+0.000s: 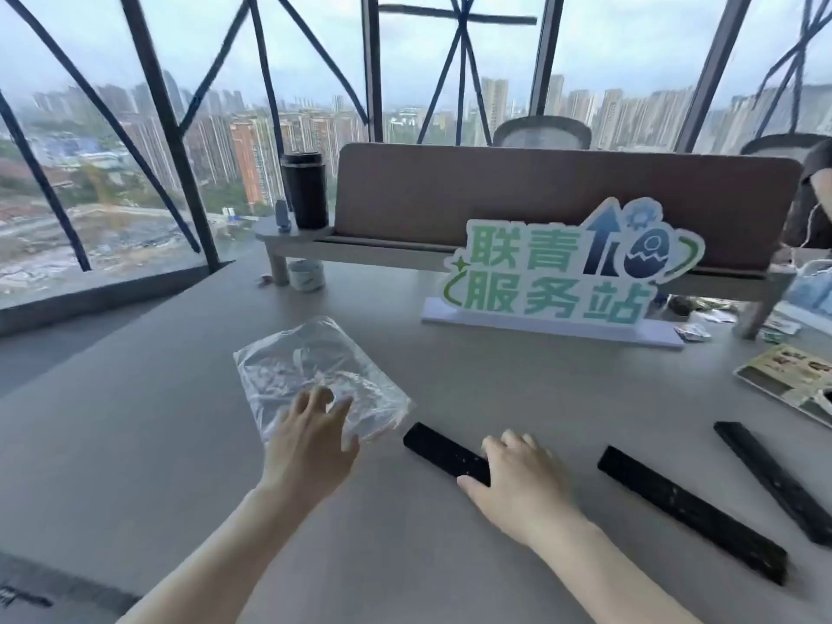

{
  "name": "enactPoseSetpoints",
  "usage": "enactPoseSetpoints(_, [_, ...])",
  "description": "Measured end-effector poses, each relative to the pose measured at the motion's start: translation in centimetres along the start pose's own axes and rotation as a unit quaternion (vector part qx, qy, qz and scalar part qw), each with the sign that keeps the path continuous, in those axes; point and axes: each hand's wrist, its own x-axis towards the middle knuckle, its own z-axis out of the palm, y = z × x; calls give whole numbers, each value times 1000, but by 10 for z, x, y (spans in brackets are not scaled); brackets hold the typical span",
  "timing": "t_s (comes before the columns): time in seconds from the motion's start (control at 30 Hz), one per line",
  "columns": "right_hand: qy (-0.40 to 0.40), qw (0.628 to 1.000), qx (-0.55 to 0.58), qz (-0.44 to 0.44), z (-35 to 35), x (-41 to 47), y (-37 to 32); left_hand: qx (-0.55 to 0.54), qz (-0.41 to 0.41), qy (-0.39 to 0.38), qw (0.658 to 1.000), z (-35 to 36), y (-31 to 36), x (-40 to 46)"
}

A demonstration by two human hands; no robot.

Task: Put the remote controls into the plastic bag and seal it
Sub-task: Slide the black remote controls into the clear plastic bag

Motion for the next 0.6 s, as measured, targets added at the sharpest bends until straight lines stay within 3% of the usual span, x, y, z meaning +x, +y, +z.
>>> enactPoseSetpoints(0.17, [-71,979,183,62,-10,-22,-1,6,5,-42,999,-8,-5,-6])
enactPoseSetpoints(0.3, [-101,900,416,79,-37,-40,14,-72,51,27,996,-22,23,-8])
enactPoseSetpoints(0.47, [-128,835,525,109,-50,-31,1,-145,93,30,985,-38,70,-6])
enactPoseSetpoints(0.6, [-121,734,657,118,-48,-19,-12,-222,83,28,971,-40,95,-2])
